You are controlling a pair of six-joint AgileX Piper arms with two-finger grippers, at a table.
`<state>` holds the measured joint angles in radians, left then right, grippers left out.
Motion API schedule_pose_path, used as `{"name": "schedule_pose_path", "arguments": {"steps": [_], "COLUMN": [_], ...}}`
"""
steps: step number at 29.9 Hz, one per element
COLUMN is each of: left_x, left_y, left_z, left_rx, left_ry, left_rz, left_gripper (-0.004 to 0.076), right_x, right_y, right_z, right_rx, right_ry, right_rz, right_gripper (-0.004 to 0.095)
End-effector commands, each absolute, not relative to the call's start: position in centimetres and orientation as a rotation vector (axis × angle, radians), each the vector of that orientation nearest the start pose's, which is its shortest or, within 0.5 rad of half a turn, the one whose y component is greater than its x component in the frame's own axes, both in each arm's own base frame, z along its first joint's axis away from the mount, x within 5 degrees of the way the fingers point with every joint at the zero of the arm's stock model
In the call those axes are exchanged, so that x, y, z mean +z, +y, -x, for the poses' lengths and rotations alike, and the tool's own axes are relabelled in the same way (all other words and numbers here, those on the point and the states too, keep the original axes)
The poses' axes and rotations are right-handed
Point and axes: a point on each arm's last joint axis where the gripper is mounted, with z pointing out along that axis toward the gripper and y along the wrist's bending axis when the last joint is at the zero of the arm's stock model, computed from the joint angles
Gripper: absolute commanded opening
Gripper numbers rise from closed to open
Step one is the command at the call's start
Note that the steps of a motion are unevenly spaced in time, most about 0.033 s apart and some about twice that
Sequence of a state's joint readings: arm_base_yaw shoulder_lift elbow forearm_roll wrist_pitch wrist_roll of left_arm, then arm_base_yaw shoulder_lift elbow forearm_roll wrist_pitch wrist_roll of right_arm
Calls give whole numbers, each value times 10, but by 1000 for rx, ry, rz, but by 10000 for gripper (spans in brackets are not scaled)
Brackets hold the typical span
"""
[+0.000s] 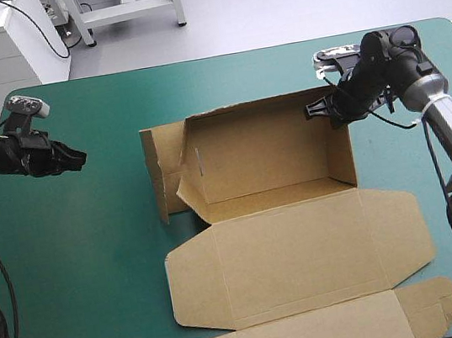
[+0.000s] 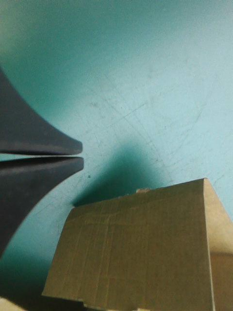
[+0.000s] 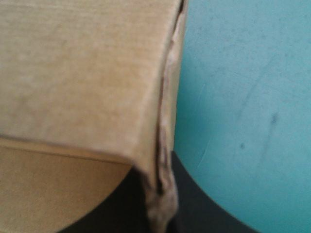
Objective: Fold the box
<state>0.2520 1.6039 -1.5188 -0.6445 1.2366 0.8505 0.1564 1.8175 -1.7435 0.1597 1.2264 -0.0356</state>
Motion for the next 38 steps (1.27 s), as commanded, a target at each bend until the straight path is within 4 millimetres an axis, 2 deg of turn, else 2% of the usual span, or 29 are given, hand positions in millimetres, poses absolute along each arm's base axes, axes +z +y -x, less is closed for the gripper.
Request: {"name": "schedule_pose_path", "arguments": {"steps": [1,4,8,14,16,19,24,26,28,34,38], "left_x": [382,382,382,382,383,384,384,383,383,383,383], "left_y": [25,25,24,24,23,21,22,22,22,22,22], "left_z": [-321,-320,-319,-319,-319,-319,-319,-319,-319,-319,-319], "left_rx": [-503,-516,-529,-536,-558,-593,-580,-578,-578,-575,-576], "left_ry": [2326,2335,2344,2348,2344,2327,2335,2336,2336,2338,2339], "left_rz": [-598,-602,-604,-589,-569,-552,-556,-556,-556,-557,-559], "left_gripper": [-8,-8,-8,-8,-8,-8,-8,-8,-8,-8,-8], "right_x": [334,322,320,312,312,320,347,357,364,375,384], "right_y": [77,82,87,89,89,89,89,89,89,84,83], "right_z": [-382,-393,-403,-416,-417,-419,-419,-419,-419,-412,-401], "right_rx": [304,358,424,415,415,408,413,428,434,373,365], "right_ry": [2769,2766,2717,2731,2732,2721,2666,2637,2617,2594,2585], "right_rz": [223,203,176,185,189,200,203,162,145,147,149], "right_gripper": [-10,-10,-10,-9,18,151,520,649,737,747,743]}}
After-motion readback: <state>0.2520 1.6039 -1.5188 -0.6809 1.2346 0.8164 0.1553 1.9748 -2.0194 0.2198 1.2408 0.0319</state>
